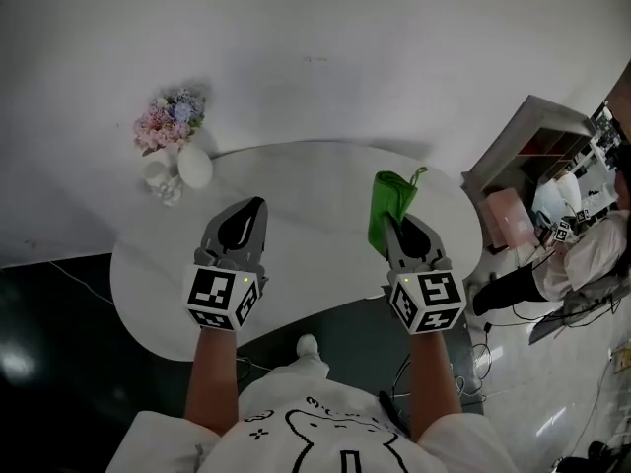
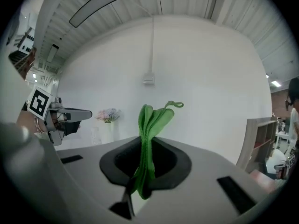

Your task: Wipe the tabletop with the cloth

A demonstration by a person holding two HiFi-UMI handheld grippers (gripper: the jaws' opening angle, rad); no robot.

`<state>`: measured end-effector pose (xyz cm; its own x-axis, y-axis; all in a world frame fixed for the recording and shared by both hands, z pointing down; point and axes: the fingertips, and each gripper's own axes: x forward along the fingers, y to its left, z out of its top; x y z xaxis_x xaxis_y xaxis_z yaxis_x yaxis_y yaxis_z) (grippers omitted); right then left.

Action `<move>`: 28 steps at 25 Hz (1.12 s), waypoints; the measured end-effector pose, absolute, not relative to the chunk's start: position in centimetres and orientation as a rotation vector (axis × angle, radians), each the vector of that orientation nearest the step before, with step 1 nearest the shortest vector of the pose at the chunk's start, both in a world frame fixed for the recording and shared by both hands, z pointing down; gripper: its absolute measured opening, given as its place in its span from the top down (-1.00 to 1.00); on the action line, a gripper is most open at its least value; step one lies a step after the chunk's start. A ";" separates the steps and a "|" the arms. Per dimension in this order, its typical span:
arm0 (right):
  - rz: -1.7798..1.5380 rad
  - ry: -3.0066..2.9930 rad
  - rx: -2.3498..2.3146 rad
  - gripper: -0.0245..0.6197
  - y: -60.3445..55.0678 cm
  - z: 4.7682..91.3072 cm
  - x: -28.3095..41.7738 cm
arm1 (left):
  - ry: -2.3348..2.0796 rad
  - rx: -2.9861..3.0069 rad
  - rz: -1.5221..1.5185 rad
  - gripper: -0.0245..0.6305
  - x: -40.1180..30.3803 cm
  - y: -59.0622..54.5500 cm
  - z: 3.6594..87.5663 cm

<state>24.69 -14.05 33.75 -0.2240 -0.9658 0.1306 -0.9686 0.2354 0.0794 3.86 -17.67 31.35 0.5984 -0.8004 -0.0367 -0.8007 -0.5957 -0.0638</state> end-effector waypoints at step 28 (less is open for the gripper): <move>-0.358 -2.479 1.762 0.79 -23.7 27.8 23.6 | 1.526 -2.439 0.112 0.86 1.0 -22.6 26.1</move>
